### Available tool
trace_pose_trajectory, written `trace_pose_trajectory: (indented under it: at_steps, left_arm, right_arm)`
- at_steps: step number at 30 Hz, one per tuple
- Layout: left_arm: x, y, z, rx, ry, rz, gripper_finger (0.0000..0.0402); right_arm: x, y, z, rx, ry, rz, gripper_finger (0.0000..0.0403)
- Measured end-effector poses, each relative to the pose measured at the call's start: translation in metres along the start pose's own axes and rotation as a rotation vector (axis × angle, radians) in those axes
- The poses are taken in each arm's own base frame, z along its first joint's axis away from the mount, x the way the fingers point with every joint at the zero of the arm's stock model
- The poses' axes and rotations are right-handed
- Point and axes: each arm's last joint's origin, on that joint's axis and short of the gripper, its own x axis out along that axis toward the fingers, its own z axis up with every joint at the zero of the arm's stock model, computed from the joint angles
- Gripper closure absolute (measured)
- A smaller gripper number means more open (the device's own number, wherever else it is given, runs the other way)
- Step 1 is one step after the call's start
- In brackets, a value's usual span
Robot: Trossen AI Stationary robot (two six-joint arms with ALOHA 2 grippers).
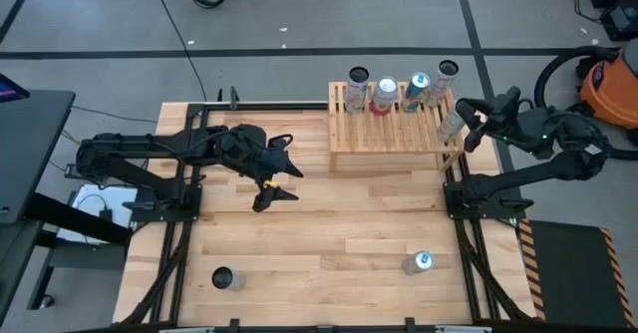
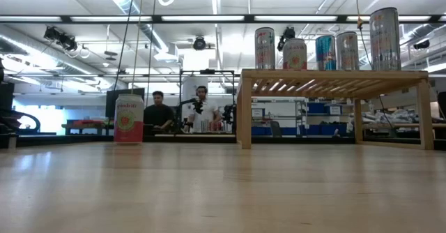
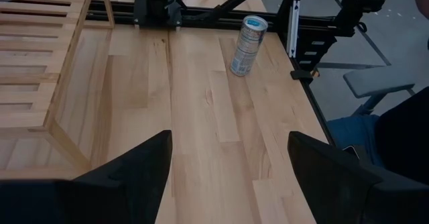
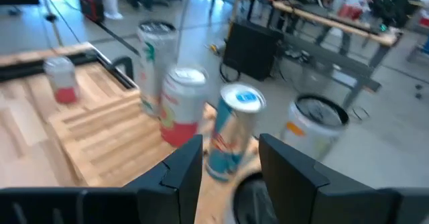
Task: Place canned beverage on shelf
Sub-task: Put the top white-yellow soda can on the shelf aligned with the other white-yellow soda can
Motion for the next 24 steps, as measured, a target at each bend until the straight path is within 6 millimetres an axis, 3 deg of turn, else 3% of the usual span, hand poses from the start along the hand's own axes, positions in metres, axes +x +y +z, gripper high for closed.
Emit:
trace_pose_trajectory:
  at_steps: [10, 16, 24]
  left_arm:
    - [0.0, 0.0, 0.0, -0.007, 0.0, 0.0, 0.0102]
    - [0.0, 0.0, 0.0, -0.012, -0.001, 0.0, 0.0102]
    - [0.0, 0.0, 0.002, -0.039, -0.017, -0.001, 0.0102]
  right_arm:
    - [-0.001, 0.004, 0.013, 0.007, -0.092, 0.101, 0.0247]
    - [-0.002, 0.005, 0.022, 0.135, -0.155, 0.123, 0.0247]
    - [-0.002, 0.001, 0.025, 0.147, -0.18, 0.016, 0.0247]
